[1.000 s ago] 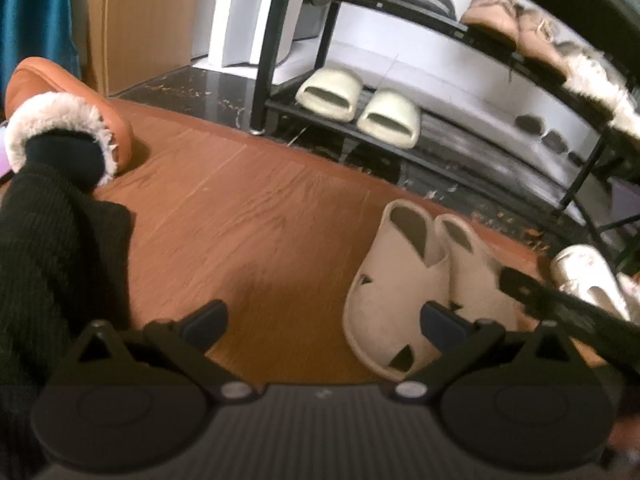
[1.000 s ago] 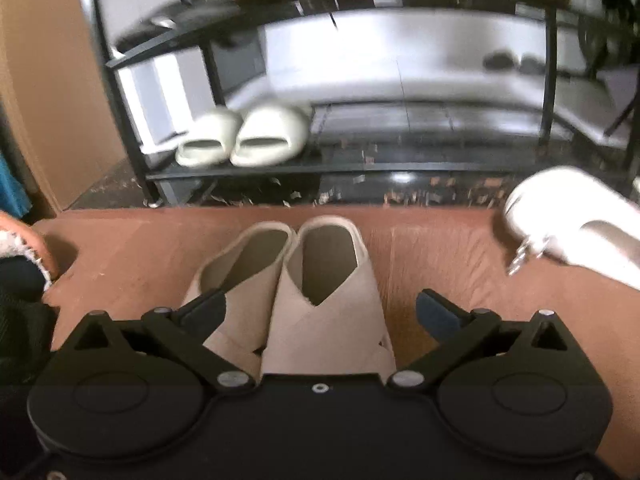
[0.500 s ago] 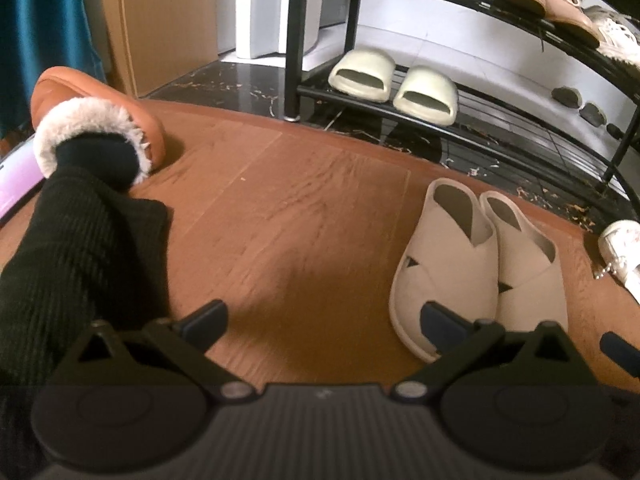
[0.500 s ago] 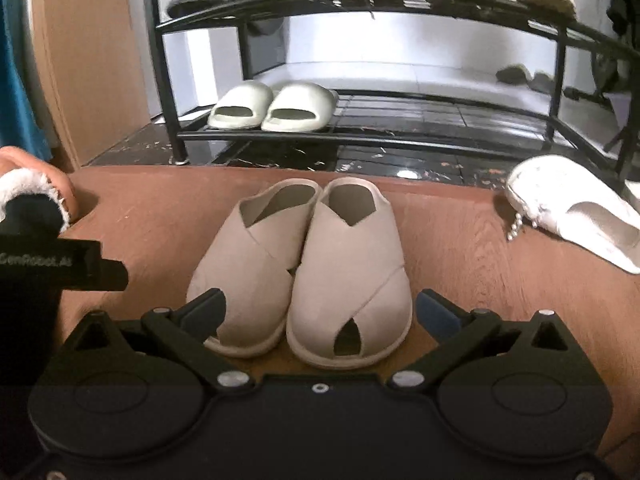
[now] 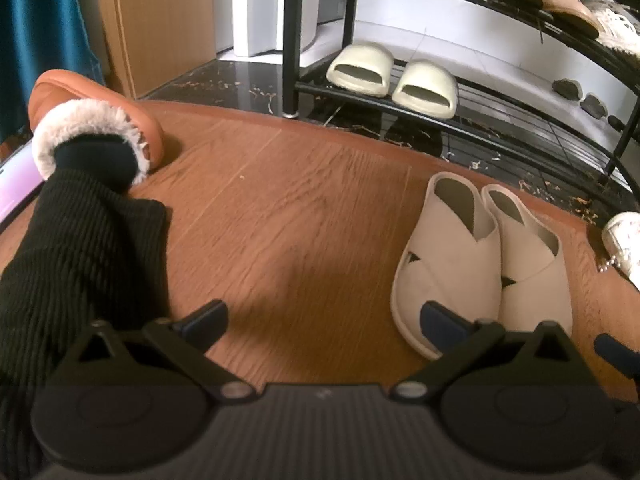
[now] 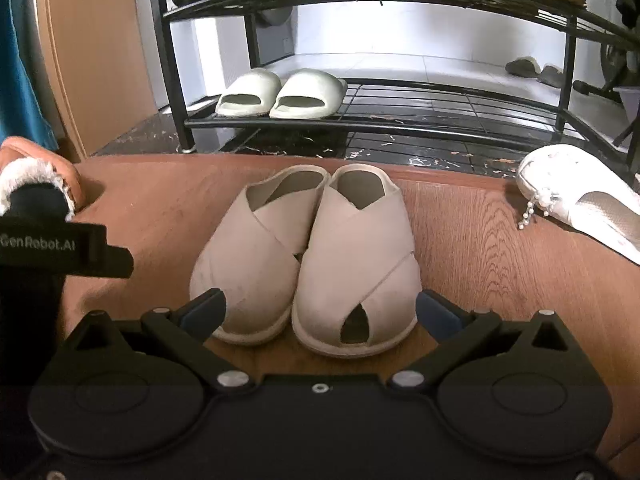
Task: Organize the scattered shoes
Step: 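Grasp both beige cross-strap slippers together between the right gripper fingers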
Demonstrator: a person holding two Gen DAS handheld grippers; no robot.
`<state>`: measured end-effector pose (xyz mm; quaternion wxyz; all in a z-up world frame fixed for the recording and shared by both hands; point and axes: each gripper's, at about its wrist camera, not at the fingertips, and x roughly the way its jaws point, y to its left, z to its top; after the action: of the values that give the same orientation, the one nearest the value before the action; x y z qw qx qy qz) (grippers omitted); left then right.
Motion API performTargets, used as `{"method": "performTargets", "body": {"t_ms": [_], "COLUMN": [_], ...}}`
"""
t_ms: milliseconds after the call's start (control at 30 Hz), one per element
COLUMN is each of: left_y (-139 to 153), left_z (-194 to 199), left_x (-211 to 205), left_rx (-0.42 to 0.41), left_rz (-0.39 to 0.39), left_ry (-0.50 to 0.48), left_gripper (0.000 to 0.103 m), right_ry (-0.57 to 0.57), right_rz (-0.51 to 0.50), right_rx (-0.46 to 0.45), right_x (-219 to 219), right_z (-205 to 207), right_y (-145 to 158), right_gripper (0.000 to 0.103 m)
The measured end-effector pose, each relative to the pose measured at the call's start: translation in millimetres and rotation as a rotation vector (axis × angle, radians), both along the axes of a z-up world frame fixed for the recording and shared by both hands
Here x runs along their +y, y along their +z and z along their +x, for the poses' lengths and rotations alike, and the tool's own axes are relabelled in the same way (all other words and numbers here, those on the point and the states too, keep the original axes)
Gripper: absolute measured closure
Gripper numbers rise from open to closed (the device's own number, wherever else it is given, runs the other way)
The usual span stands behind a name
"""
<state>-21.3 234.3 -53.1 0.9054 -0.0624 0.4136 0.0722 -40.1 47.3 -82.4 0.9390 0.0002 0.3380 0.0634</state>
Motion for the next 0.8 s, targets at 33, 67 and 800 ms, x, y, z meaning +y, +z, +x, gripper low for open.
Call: {"method": "performTargets", "body": {"t_ms": [33, 67, 800], "left_y": [0, 0, -1], "left_z": [0, 0, 0], "left_x": [0, 0, 14], "left_rx": [0.001, 0.001, 0.003], "left_rz": [0.0, 0.0, -0.021], "left_ry": [0.0, 0.0, 0.056], "left_gripper": [0.001, 0.001, 0.001], "right_ry": [0.004, 0.012, -0.001], "right_rz": [-0.003, 0.0, 0.107], "right_rx": [0.001, 0.0, -0.006], "right_x": [1, 1, 16], "right_z": [0, 0, 6], "right_y": [-1, -2, -17], "right_gripper": [0.0, 0.0, 0.001]}}
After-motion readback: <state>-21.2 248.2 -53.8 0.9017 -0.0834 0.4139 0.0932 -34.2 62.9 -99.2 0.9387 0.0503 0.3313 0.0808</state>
